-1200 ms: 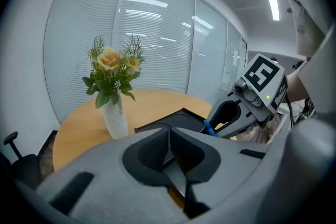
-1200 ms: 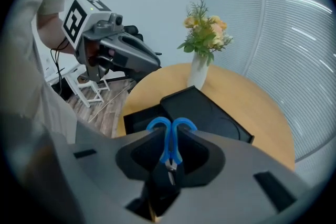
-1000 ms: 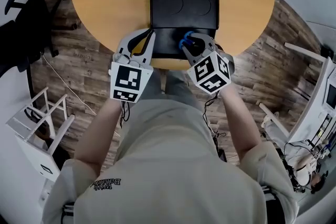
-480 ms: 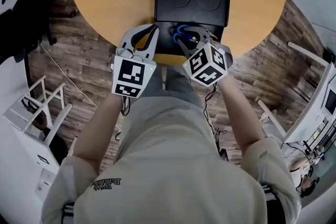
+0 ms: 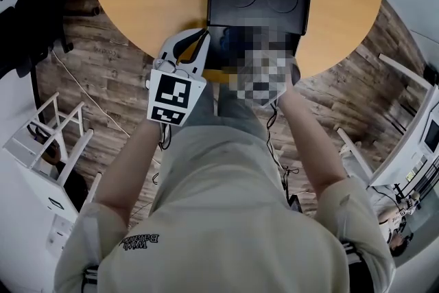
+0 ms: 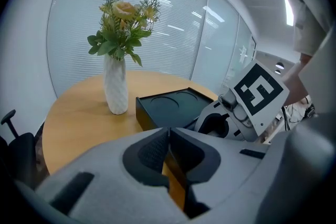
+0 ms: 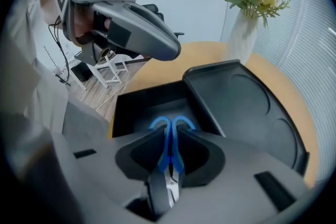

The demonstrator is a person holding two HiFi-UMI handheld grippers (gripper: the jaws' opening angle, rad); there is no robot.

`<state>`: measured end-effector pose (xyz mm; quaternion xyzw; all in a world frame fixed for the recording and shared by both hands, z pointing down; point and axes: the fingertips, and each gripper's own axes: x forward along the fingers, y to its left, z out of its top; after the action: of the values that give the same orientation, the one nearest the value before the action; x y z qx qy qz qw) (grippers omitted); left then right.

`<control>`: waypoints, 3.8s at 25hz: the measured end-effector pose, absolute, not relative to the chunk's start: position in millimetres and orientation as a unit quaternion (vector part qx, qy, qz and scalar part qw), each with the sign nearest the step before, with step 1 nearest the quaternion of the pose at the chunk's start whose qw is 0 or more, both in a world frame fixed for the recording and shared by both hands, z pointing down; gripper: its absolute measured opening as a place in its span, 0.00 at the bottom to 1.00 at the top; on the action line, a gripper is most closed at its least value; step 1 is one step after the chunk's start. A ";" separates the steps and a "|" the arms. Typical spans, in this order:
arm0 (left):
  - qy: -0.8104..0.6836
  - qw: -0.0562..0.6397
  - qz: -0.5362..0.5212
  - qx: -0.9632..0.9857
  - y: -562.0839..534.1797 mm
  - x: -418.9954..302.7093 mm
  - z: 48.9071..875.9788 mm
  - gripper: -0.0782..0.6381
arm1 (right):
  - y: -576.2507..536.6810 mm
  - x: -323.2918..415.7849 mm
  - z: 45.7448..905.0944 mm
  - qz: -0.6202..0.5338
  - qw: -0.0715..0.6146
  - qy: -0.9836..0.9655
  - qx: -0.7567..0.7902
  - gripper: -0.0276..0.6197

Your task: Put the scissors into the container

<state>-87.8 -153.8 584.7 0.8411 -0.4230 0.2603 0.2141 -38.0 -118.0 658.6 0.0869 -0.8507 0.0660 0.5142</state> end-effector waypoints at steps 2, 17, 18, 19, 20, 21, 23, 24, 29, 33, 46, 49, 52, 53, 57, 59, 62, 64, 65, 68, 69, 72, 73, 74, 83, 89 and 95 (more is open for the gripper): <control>-0.422 0.218 0.263 0.840 -152.4 -88.2 587.0 0.15 | -117.3 -39.6 661.8 0.081 0.514 -0.850 0.085 0.19; -0.448 0.214 0.241 0.834 -158.0 -106.3 564.2 0.15 | -123.8 -41.5 666.9 0.116 0.500 -0.850 0.122 0.19; -0.448 0.210 0.242 0.834 -157.9 -106.9 560.5 0.15 | -122.6 -41.3 661.2 0.113 0.497 -0.852 0.120 0.19; -0.448 0.208 0.242 0.835 -157.7 -106.2 556.4 0.15 | -122.2 -40.1 654.2 0.105 0.495 -0.855 0.117 0.19; -0.448 0.205 0.242 0.836 -157.7 -105.0 552.0 0.15 | -123.2 -38.1 645.8 0.094 0.493 -0.857 0.118 0.19; -0.448 0.200 0.241 0.837 -158.1 -104.2 547.4 0.15 | -125.7 -36.0 636.4 0.082 0.490 -0.859 0.122 0.19; -0.451 0.188 0.243 0.838 -160.0 -105.8 537.9 0.15 | -132.5 -33.0 617.4 0.073 0.478 -0.864 0.140 0.19; -0.453 0.182 0.244 0.838 -161.5 -107.4 533.1 0.15 | -136.3 -31.7 608.2 0.075 0.470 -0.867 0.152 0.19; -0.456 0.151 0.234 0.845 -172.4 -106.8 504.0 0.15 | -154.8 -14.8 565.9 0.074 0.443 -0.867 0.214 0.18; -0.456 0.122 0.231 0.851 -182.6 -104.5 478.9 0.15 | -171.6 0.5 519.7 0.075 0.408 -0.869 0.269 0.16; -0.469 0.042 0.183 0.863 -216.8 -85.6 386.6 0.15 | -221.3 36.1 346.6 0.056 0.159 -0.902 0.397 0.15; -0.462 0.032 0.154 0.873 -218.3 -76.8 351.9 0.15 | -221.7 44.1 309.3 0.050 0.113 -0.906 0.405 0.14; -0.457 0.001 0.122 0.881 -220.3 -68.8 309.3 0.15 | -218.0 51.2 270.4 0.035 0.074 -0.910 0.407 0.14; -0.456 -0.016 0.117 0.882 -221.4 -66.7 295.7 0.15 | -217.2 54.2 259.3 0.024 0.068 -0.908 0.412 0.14; -0.453 -0.058 0.085 0.885 -223.2 -59.4 248.5 0.15 | -212.1 66.1 219.4 -0.014 0.042 -0.901 0.431 0.13; -0.453 -0.066 0.072 0.886 -220.9 -56.4 230.1 0.15 | -208.0 72.5 200.7 -0.029 0.028 -0.898 0.438 0.13; -0.453 -0.074 0.055 0.887 -214.5 -54.1 207.9 0.15 | -199.6 82.0 174.1 -0.041 0.001 -0.896 0.442 0.13; -0.452 -0.075 0.042 0.888 -209.5 -53.6 196.7 0.15 | -192.8 88.0 159.1 -0.047 -0.014 -0.895 0.443 0.12; -0.452 -0.079 0.039 0.888 -207.7 -54.5 192.4 0.15 | -189.6 91.0 152.7 -0.052 -0.019 -0.894 0.444 0.12; -0.451 -0.102 0.036 0.886 -204.4 -59.5 179.9 0.15 | -179.9 100.1 137.2 -0.069 -0.024 -0.888 0.453 0.12; -0.451 -0.107 0.034 0.885 -203.2 -60.0 175.9 0.15 | -176.4 102.8 132.9 -0.073 -0.025 -0.887 0.455 0.12; -0.449 -0.117 0.027 0.885 -198.2 -57.1 163.8 0.15 | -166.1 108.7 121.7 -0.082 -0.031 -0.883 0.461 0.12; -0.448 -0.120 0.025 0.886 -196.1 -55.9 159.8 0.15 | -163.2 109.4 118.5 -0.084 -0.033 -0.883 0.461 0.12; -0.447 -0.120 0.022 0.886 -194.1 -55.0 156.4 0.15 | -160.6 109.9 116.1 -0.086 -0.035 -0.882 0.462 0.12; -0.441 -0.120 0.029 0.889 -191.8 -56.1 168.7 0.15 | -155.5 116.9 136.1 -0.077 -0.015 -0.878 0.473 0.11; -0.445 -0.091 0.058 0.889 -191.8 -57.5 198.2 0.15 | -159.9 120.8 171.0 -0.045 0.013 -0.876 0.480 0.11; -0.440 -0.071 0.070 0.892 -187.4 -52.3 211.6 0.15 | -164.0 116.0 190.0 -0.015 0.021 -0.883 0.468 0.10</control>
<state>-52.3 -187.4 211.6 0.8922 -0.4404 0.0699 -0.0715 116.0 -164.0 190.0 0.4678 -0.8835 -0.0148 0.0209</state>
